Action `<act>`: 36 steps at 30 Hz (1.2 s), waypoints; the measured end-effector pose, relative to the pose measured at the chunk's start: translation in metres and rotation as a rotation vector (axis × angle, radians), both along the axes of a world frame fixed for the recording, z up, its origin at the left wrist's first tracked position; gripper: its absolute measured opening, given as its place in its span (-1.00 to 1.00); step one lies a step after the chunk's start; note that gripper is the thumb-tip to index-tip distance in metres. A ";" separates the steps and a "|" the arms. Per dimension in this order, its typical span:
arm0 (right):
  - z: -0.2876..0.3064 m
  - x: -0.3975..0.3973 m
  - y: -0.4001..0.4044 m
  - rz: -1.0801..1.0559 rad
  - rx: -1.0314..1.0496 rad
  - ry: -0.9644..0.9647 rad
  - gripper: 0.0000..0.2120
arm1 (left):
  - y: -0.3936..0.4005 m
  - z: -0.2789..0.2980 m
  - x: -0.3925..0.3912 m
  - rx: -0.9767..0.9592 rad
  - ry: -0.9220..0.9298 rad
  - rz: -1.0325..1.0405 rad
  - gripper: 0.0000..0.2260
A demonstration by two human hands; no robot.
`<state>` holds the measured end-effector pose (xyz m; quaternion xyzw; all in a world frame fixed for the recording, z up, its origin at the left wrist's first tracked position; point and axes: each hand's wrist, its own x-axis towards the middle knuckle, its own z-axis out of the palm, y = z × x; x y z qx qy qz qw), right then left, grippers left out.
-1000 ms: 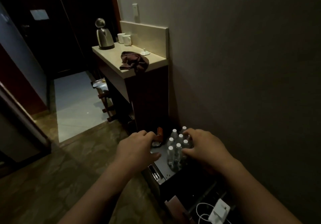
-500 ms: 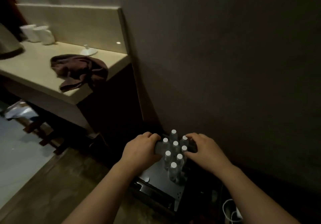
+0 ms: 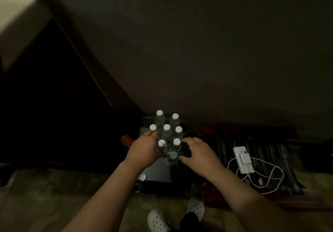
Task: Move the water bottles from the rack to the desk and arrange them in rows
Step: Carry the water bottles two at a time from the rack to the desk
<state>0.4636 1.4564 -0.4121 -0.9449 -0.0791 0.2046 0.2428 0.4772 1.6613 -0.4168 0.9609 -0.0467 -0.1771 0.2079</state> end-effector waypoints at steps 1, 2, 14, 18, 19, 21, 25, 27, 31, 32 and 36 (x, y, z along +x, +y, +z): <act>-0.015 0.001 0.002 -0.008 -0.006 0.012 -0.50 | 0.000 -0.016 0.005 -0.011 0.011 -0.001 -0.45; -0.030 0.002 0.004 -0.015 -0.018 0.023 -0.50 | -0.001 -0.033 0.010 -0.026 0.020 0.000 -0.44; -0.162 -0.005 0.025 -0.128 -0.054 0.185 -0.36 | -0.008 -0.166 0.037 -0.094 0.082 0.020 -0.52; -0.184 0.002 0.033 -0.150 -0.028 0.148 -0.40 | -0.005 -0.185 0.041 -0.096 0.072 0.014 -0.58; -0.189 0.003 0.034 -0.159 -0.025 0.137 -0.41 | -0.004 -0.189 0.042 -0.103 0.068 0.020 -0.59; -0.196 0.006 0.036 -0.179 -0.025 0.114 -0.43 | -0.004 -0.196 0.044 -0.132 0.066 0.030 -0.59; -0.206 0.006 0.039 -0.215 -0.032 0.114 -0.40 | -0.006 -0.203 0.047 -0.143 0.054 0.040 -0.60; -0.209 0.006 0.041 -0.233 -0.026 0.111 -0.40 | -0.009 -0.203 0.048 -0.133 0.035 0.028 -0.62; -0.206 0.003 0.045 -0.239 -0.014 0.104 -0.45 | -0.009 -0.198 0.042 -0.104 0.028 -0.008 -0.65; -0.203 0.000 0.045 -0.244 -0.013 0.103 -0.45 | -0.008 -0.195 0.039 -0.096 0.028 -0.016 -0.64; -0.179 -0.013 0.041 -0.322 0.017 0.079 -0.43 | -0.002 -0.169 0.021 -0.054 0.000 -0.034 -0.61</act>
